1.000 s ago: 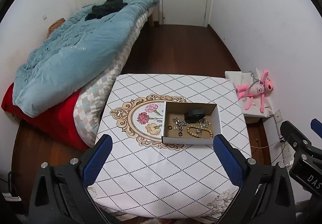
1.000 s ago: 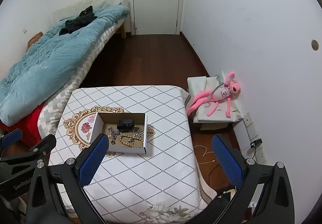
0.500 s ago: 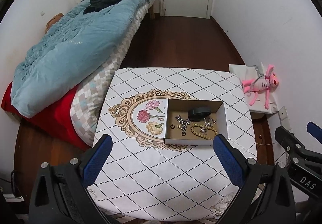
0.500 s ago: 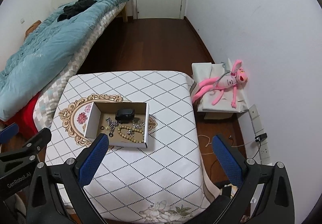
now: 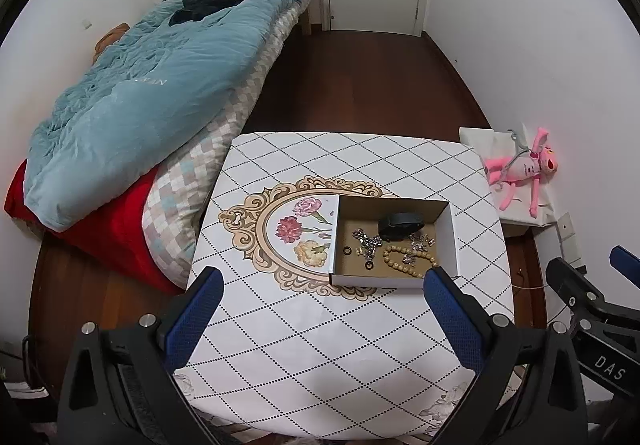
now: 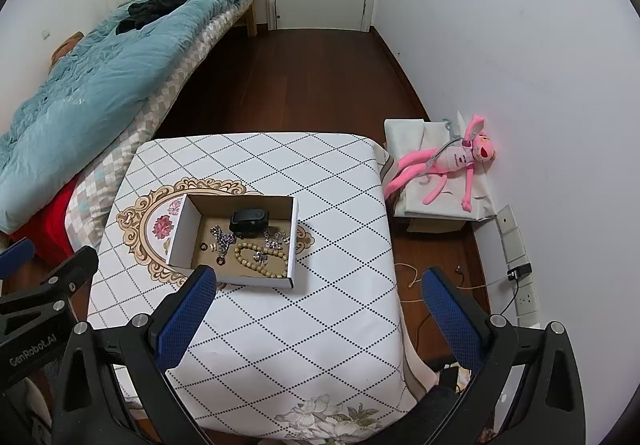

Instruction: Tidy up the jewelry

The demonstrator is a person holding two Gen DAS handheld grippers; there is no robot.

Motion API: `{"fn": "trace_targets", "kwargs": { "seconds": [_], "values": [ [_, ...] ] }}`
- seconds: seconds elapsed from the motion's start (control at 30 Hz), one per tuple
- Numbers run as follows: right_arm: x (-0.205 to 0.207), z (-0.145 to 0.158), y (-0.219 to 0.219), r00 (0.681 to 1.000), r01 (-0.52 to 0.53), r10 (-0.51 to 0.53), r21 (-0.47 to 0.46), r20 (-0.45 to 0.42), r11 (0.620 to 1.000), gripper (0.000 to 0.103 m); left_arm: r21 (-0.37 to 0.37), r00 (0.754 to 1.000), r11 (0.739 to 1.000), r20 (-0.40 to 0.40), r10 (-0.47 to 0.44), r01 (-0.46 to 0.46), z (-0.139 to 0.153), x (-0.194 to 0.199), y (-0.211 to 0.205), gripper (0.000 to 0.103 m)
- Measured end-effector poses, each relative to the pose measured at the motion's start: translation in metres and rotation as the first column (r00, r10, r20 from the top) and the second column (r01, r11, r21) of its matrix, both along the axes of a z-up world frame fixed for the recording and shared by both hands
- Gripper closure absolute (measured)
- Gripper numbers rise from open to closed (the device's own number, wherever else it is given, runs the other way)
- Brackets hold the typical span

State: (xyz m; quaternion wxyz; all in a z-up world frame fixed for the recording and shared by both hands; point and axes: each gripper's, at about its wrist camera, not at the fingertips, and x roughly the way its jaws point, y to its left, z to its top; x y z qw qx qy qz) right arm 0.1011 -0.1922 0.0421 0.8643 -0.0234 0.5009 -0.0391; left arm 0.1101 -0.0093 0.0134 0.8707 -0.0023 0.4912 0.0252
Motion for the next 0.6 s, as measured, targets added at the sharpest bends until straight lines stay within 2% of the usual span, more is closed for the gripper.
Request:
{"fn": "trace_targets", "kwargs": {
  "seconds": [0.6],
  "values": [
    [-0.0014, -0.0032, 0.0001, 1.000, -0.012, 0.012, -0.002, -0.015, 1.000, 0.000, 0.007, 1.000, 1.000, -0.010, 0.013, -0.013, -0.0042, -0.0016, 0.0054, 0.001]
  ]
}}
